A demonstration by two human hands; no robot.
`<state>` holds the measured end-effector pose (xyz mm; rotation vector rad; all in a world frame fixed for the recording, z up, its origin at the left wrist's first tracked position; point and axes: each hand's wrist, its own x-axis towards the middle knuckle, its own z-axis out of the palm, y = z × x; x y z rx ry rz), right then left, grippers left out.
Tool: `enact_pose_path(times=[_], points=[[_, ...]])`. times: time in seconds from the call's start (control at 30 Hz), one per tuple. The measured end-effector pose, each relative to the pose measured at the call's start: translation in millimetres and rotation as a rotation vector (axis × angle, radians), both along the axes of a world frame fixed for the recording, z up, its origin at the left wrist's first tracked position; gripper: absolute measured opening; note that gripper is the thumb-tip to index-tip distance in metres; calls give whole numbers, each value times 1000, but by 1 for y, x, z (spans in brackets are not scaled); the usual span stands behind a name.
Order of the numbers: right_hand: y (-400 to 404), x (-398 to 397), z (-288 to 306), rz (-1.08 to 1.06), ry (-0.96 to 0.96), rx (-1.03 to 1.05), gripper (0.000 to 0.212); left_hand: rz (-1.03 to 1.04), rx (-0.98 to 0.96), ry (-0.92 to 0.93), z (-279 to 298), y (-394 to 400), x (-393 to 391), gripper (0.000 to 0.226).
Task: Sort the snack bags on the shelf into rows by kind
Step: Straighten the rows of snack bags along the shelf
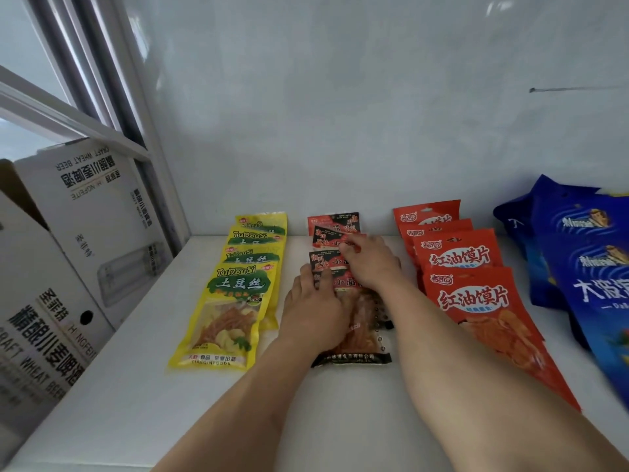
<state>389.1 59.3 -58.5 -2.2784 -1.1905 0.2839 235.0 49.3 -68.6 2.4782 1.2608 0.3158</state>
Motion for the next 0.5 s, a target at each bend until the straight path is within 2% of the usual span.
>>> enact_pose_path(times=[0.23,0.5], points=[[-9,-6,18,20,116,69,51,27,-17,-22,8,-3,0,73],[-58,-21,43,76,77,159,42,58,88,-82,23,-12,-2,70]])
